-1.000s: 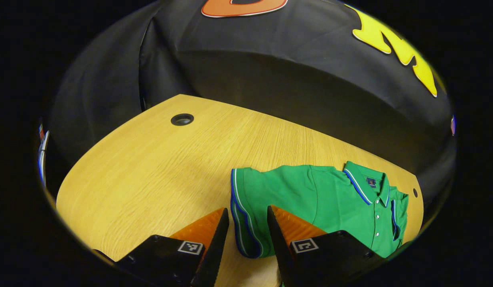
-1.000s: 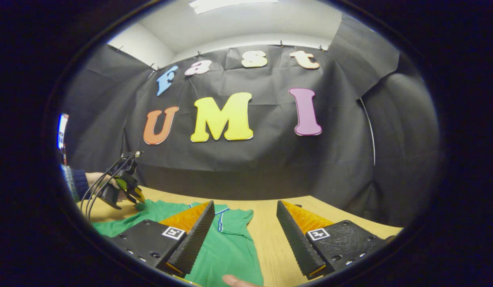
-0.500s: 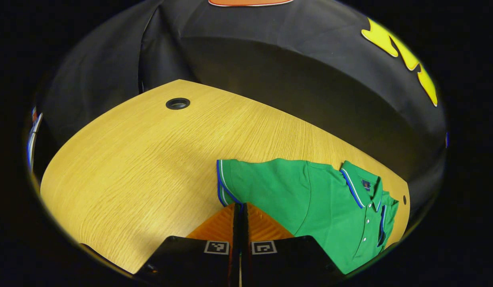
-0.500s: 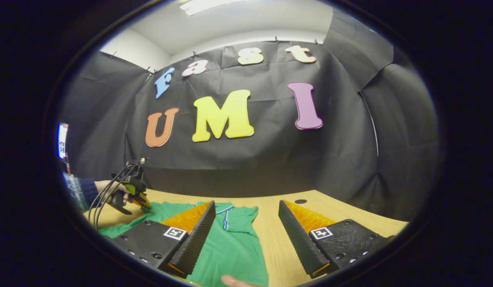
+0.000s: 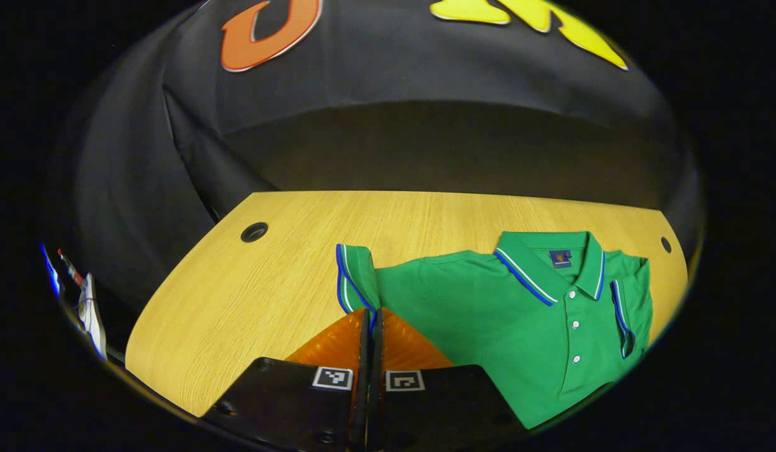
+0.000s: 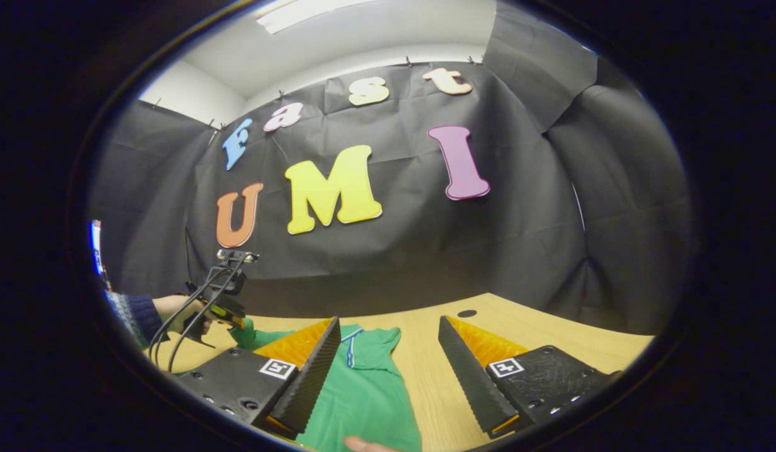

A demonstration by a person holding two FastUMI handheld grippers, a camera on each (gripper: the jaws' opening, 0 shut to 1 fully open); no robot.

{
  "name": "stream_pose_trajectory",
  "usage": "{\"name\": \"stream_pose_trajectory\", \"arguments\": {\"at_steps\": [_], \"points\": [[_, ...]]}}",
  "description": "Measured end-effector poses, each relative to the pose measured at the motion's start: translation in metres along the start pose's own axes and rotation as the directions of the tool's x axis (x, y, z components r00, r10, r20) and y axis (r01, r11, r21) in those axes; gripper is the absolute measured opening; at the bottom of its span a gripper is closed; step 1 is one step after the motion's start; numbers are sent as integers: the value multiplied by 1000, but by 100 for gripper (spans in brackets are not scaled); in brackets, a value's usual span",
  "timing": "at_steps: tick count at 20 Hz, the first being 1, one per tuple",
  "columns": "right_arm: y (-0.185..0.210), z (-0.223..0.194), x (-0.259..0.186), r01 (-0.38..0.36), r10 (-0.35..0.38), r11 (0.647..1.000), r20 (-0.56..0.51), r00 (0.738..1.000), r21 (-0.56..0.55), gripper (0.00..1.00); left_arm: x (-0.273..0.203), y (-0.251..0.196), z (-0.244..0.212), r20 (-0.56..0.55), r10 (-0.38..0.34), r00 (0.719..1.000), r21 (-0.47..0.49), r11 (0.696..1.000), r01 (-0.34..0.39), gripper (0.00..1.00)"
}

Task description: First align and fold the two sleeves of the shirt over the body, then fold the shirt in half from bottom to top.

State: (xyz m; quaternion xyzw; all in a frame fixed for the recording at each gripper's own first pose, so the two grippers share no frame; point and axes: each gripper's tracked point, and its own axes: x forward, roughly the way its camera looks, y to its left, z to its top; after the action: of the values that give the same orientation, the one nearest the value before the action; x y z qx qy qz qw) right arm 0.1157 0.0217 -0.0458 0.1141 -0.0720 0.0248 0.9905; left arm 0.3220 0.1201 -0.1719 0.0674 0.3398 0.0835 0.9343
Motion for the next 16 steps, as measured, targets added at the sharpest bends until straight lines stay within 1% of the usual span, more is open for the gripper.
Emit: {"name": "stream_pose_trajectory", "arguments": {"at_steps": [3, 4, 5, 6, 8, 10, 12, 14, 16], "points": [[-2, 3, 0, 6, -6, 1000, 11, 1000, 8, 95, -5, -46, -6, -22, -59, 998, 58, 996, 60, 7], [-2, 3, -1, 5, -5, 1000, 12, 1000, 8, 95, -9, -55, -11, -31, -66, 997, 51, 996, 67, 10], [-2, 2, 0, 4, -5, 1000, 9, 1000, 7, 95, -13, -70, -8, -23, -106, 994, 30, 994, 107, 25], [-2, 0, -1, 4, -4, 1000, 5, 1000, 7, 95, -20, -82, -5, -4, -140, 990, 7, 990, 140, 50], [-2, -1, 0, 5, -5, 1000, -4, 1000, 8, 95, -38, -87, 10, 54, -134, 990, -2, 991, 134, 100], [-4, 0, 0, 16, -16, 1000, 0, 1000, 5, 95, -63, -80, 17, 109, -137, 985, -7, 990, 138, 100], [-6, 2, -1, 26, -26, 1000, 12, 1000, -8, 95, -92, -75, 21, 168, -158, 973, -22, 986, 164, 100], [-4, 1, -1, 24, -24, 1000, 11, 1000, -8, 95, -123, -59, 12, 210, -155, 965, -36, 985, 166, 100], [-4, 9, -5, 39, -39, 999, 14, 999, -6, 95, -160, -47, 9, 261, -159, 952, -52, 983, 178, 100]]}}
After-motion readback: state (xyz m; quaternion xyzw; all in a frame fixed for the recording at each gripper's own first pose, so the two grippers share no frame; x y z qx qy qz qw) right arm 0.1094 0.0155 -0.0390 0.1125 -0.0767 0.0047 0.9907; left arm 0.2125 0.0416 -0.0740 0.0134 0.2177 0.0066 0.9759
